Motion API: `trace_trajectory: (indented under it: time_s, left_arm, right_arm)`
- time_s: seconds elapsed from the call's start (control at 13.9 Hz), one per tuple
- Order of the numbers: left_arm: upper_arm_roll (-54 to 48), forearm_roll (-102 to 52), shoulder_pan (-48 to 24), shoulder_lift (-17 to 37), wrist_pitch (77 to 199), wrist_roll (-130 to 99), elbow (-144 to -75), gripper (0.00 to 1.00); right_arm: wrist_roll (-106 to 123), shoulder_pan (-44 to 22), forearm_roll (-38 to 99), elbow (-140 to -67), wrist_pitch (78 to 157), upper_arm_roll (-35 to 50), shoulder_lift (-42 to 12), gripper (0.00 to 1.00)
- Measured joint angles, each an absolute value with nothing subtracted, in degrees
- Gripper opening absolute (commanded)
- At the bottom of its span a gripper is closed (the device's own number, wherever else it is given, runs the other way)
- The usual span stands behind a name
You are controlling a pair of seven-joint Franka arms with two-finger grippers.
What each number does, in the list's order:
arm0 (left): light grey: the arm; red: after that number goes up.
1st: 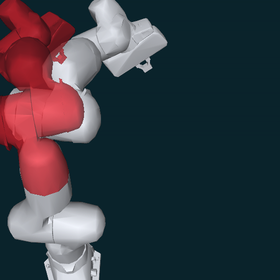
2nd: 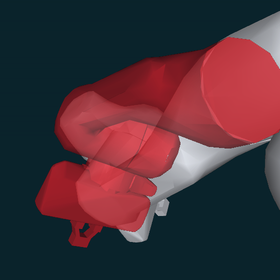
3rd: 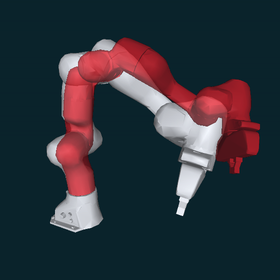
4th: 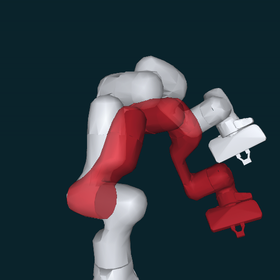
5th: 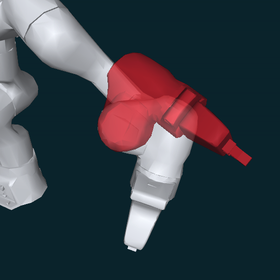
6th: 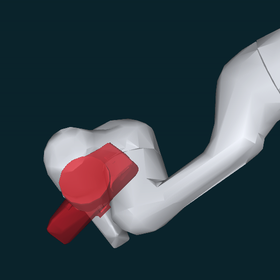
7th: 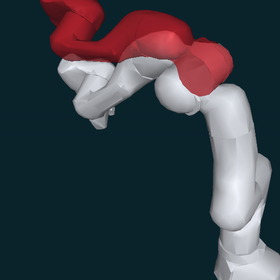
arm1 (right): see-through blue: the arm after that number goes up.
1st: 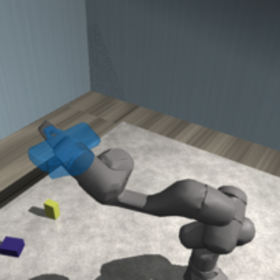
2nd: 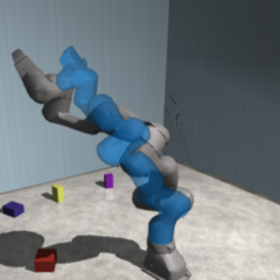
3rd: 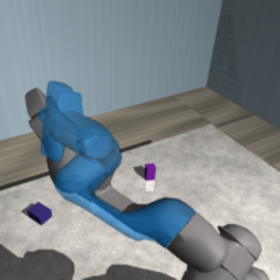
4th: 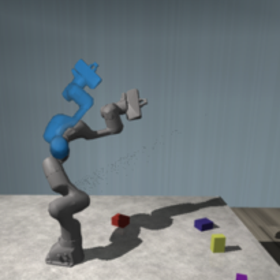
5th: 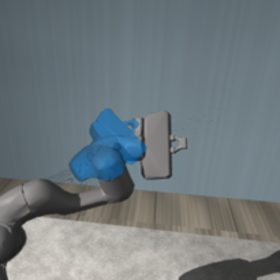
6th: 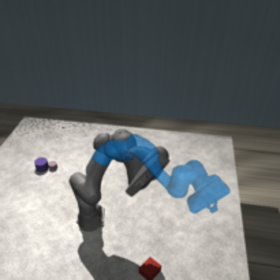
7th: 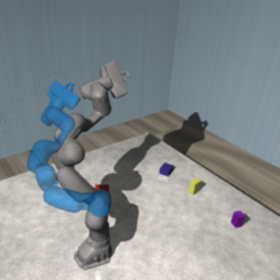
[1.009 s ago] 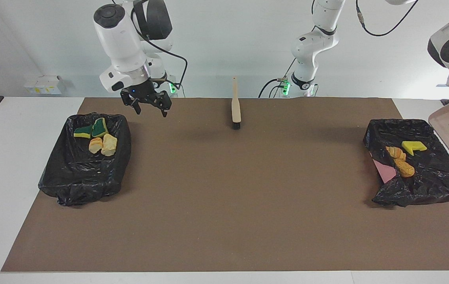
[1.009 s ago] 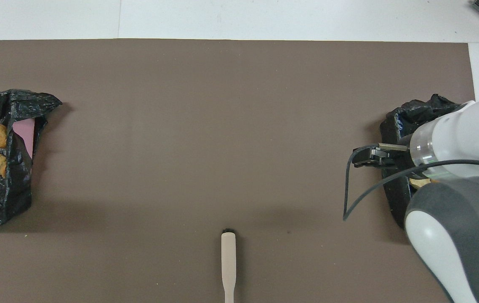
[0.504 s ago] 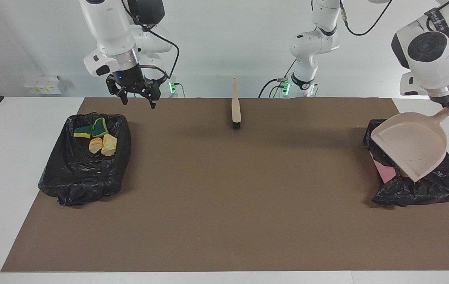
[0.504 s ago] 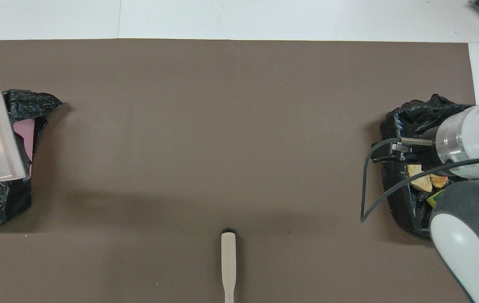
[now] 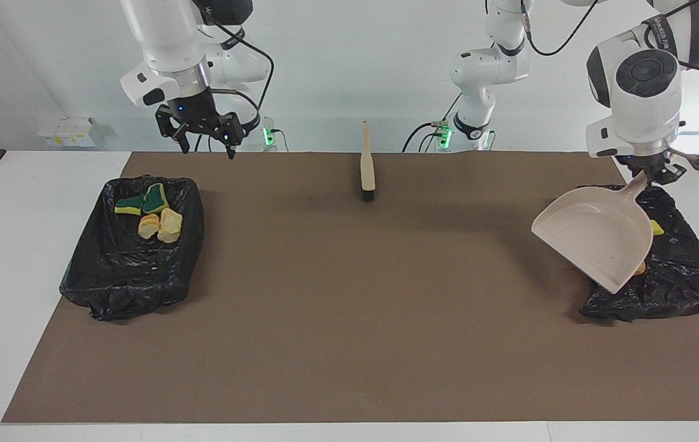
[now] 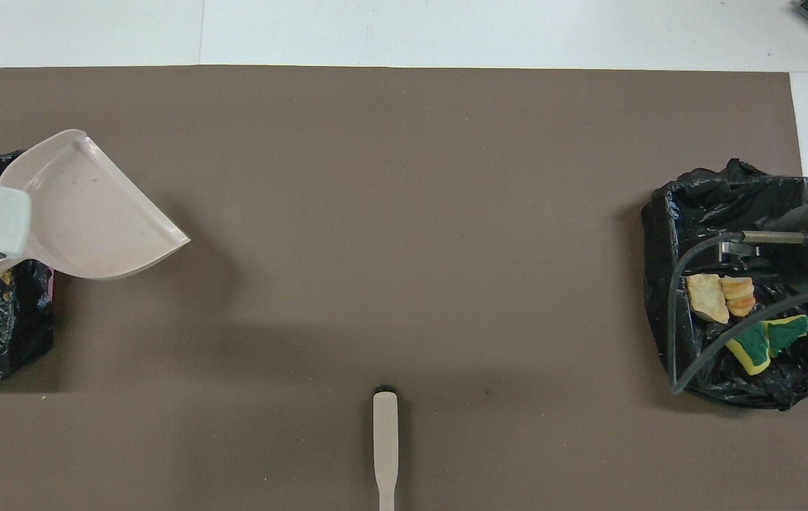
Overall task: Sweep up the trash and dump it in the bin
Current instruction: 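Bring the empty dustpan back to the table center with the left gripper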
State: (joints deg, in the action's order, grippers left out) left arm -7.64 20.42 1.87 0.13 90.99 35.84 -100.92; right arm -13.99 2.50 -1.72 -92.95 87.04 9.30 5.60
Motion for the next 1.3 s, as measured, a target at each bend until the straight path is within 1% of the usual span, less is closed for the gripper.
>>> trace_trajectory:
  time_s: [0.36, 0.58, 0.79, 0.94, 1.08, 1.23, 1.3]
  left_arm:
    - [-7.8, 6.5, -4.9, 0.0, 90.6, 11.7, -101.0, 0.0]
    - [-7.9, 2.9, -12.5, 0.0, 91.2, 0.9, -101.1, 0.0]
    - [-8.1, 0.0, -19.7, 1.3, 95.4, -8.7, -102.0, 0.0]
    - [-8.0, -1.9, -22.8, 3.6, 99.5, -14.1, -102.6, 0.0]
    - [-8.0, -2.4, -25.9, 7.3, 105.2, -18.9, -103.0, 0.0]
    - [-8.0, -2.5, -28.3, 11.1, 110.2, -23.0, -103.2, 0.0]
    - [-8.0, -2.5, -29.3, 12.7, 113.4, -25.2, -103.5, 0.04]
  right_arm:
    - [-14.0, 2.5, -1.7, -91.9, 85.3, 9.3, 5.6, 1.0]
    - [-14.0, 1.9, -1.7, -91.2, 84.3, 8.4, 5.6, 1.0]
    - [-14.0, 0.3, -1.7, -91.2, 84.3, 6.2, 5.6, 1.0]
    - [-14.0, -2.1, -1.7, -91.2, 84.3, 3.7, 5.5, 1.0]
    - [-14.0, -4.8, -1.6, -90.9, 84.2, 0.7, 5.3, 1.0]
    - [-14.0, -5.2, -1.4, -90.4, 84.0, -0.2, 5.2, 1.0]
    - [-14.0, -5.2, -1.4, -90.2, 83.7, -0.3, 5.2, 1.0]
